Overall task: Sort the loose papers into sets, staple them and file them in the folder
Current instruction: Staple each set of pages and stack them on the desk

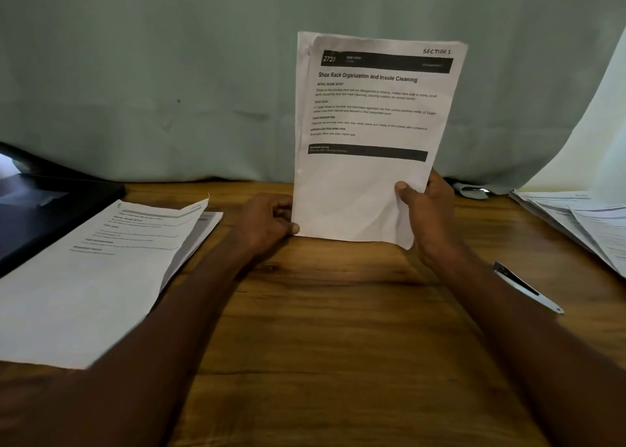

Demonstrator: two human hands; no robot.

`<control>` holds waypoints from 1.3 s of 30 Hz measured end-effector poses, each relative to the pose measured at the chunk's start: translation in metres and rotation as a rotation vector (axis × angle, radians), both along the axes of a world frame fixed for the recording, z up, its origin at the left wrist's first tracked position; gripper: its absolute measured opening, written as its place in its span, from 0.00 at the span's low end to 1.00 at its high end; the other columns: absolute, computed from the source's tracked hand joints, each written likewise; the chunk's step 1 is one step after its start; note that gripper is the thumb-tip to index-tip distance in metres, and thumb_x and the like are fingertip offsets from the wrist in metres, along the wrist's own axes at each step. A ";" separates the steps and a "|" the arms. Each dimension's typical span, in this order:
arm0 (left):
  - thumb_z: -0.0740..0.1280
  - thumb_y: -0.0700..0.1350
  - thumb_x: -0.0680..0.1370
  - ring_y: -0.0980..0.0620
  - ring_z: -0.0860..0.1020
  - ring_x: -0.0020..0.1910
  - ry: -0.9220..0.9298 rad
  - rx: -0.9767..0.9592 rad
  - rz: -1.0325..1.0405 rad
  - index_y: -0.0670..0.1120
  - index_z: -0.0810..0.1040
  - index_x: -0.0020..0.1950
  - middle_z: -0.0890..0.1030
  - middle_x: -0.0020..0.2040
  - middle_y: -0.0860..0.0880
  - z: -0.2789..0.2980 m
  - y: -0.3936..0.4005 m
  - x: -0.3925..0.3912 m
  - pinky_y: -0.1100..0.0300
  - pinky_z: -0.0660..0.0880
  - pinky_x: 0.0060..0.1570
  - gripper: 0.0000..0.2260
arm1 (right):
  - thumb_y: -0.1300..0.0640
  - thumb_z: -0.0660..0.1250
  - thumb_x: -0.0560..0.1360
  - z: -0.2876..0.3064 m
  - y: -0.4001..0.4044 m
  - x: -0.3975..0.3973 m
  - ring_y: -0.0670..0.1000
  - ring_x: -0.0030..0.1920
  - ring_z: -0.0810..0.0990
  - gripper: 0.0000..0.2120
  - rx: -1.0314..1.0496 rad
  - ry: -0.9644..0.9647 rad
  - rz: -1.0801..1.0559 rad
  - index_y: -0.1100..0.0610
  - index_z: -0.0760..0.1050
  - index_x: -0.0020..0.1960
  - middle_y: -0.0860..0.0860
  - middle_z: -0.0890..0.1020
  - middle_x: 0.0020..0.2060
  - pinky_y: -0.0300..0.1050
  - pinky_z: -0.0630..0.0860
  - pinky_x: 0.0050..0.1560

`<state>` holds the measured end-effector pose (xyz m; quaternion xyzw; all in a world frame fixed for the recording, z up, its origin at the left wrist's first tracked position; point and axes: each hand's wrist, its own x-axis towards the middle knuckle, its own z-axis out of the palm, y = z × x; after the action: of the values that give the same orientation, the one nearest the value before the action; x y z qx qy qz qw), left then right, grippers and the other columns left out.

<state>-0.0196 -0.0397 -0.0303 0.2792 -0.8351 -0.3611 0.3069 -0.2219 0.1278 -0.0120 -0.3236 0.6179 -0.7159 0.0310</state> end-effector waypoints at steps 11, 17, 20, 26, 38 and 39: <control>0.77 0.36 0.75 0.61 0.79 0.45 -0.109 -0.166 0.063 0.46 0.83 0.62 0.85 0.49 0.53 0.002 0.003 0.002 0.73 0.70 0.41 0.16 | 0.62 0.66 0.82 0.003 0.001 0.008 0.48 0.60 0.81 0.18 0.012 0.020 -0.024 0.55 0.75 0.71 0.49 0.82 0.62 0.37 0.78 0.54; 0.75 0.40 0.77 0.65 0.71 0.39 -0.170 -0.229 0.114 0.48 0.80 0.67 0.84 0.58 0.50 0.002 0.007 -0.003 0.74 0.62 0.36 0.19 | 0.61 0.66 0.82 0.003 0.000 0.010 0.47 0.59 0.80 0.18 0.017 0.026 -0.036 0.54 0.74 0.71 0.49 0.81 0.63 0.31 0.75 0.49; 0.76 0.42 0.76 0.62 0.73 0.39 -0.174 -0.277 0.128 0.48 0.83 0.63 0.82 0.46 0.56 0.001 0.008 -0.001 0.72 0.63 0.36 0.15 | 0.61 0.66 0.82 0.004 0.000 0.009 0.48 0.60 0.79 0.18 0.009 0.010 -0.043 0.53 0.74 0.71 0.50 0.81 0.64 0.38 0.76 0.55; 0.79 0.44 0.73 0.55 0.79 0.40 -0.182 -0.325 0.159 0.49 0.83 0.45 0.82 0.39 0.54 0.005 0.006 0.005 0.62 0.74 0.39 0.06 | 0.61 0.66 0.82 0.002 -0.001 0.009 0.42 0.55 0.80 0.18 0.012 0.021 -0.034 0.53 0.74 0.71 0.48 0.81 0.63 0.30 0.74 0.48; 0.74 0.52 0.79 0.53 0.83 0.47 0.397 0.009 0.118 0.47 0.85 0.54 0.86 0.48 0.49 0.021 0.006 0.014 0.58 0.80 0.51 0.09 | 0.62 0.66 0.82 -0.002 -0.004 0.008 0.32 0.47 0.81 0.17 0.052 0.057 0.038 0.51 0.76 0.69 0.36 0.81 0.51 0.23 0.74 0.39; 0.73 0.51 0.79 0.51 0.84 0.47 0.482 0.095 0.103 0.47 0.85 0.55 0.86 0.49 0.47 0.023 0.006 0.012 0.56 0.81 0.51 0.10 | 0.62 0.67 0.82 -0.001 -0.005 0.009 0.30 0.46 0.81 0.16 0.058 0.062 0.051 0.50 0.76 0.68 0.35 0.81 0.50 0.23 0.75 0.39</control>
<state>-0.0074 -0.0335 -0.0074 0.2412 -0.7047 -0.4399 0.5017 -0.2124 0.1231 -0.0134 -0.3603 0.6305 -0.6864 0.0391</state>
